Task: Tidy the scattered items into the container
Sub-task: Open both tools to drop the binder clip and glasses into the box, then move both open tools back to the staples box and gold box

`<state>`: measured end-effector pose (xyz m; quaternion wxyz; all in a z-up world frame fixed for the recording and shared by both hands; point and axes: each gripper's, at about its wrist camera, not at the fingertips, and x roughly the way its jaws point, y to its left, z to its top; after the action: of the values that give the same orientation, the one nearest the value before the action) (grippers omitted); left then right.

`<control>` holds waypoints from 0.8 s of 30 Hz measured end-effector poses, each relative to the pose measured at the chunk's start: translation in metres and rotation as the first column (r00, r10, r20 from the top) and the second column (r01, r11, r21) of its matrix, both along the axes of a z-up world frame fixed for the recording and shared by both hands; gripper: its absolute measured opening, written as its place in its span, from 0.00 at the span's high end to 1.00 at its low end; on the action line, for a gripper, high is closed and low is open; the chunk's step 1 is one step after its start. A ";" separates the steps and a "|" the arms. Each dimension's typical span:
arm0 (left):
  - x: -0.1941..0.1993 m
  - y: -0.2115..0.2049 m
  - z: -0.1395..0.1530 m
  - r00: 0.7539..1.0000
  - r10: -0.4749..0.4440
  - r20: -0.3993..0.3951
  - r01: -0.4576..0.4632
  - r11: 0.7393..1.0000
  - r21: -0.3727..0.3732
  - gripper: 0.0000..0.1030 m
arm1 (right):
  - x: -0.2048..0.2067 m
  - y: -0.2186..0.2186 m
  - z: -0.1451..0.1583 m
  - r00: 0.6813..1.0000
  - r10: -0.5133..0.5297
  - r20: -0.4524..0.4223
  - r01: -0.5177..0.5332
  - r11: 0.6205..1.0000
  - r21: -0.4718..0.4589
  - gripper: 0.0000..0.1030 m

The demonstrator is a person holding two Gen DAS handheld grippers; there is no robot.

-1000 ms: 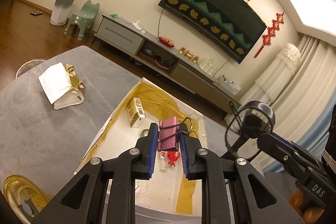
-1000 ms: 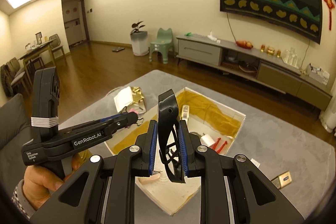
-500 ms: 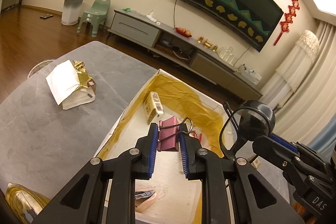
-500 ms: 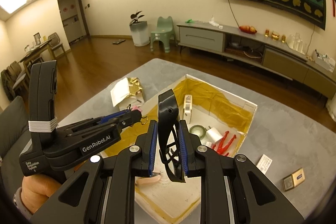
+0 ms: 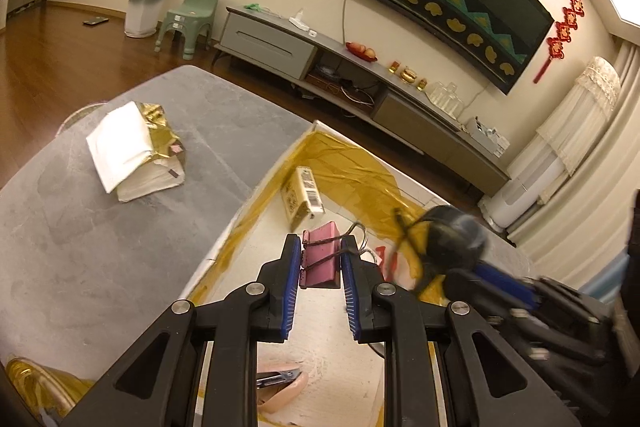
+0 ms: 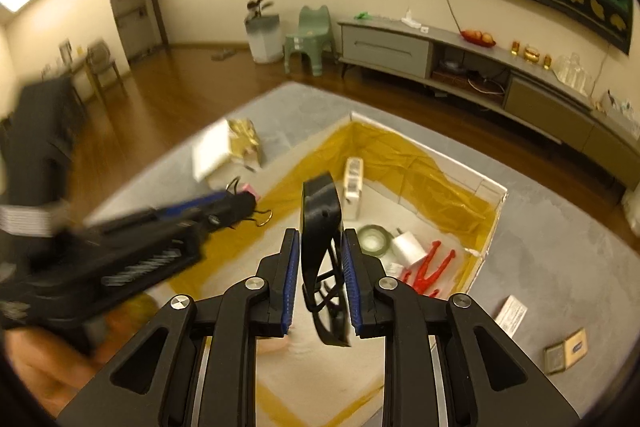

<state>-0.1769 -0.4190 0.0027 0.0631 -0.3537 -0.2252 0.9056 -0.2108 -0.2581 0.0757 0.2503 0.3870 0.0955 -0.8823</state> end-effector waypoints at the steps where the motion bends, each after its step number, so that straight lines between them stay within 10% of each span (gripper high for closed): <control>1: -0.001 0.000 -0.001 1.000 -0.004 0.003 0.004 1.000 0.012 0.55 | -0.005 0.001 -0.007 1.000 -0.003 0.017 0.003 1.000 0.014 0.56; 24: 0.001 0.010 0.004 1.000 -0.002 -0.013 0.002 1.000 0.007 0.48 | 0.036 0.086 -0.018 0.995 0.048 0.084 -0.031 0.979 -0.199 0.56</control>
<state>-0.1759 -0.4086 0.0066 0.0668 -0.3477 -0.2274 0.9072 -0.1751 -0.1717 0.0581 0.3090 0.3971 0.0038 -0.8642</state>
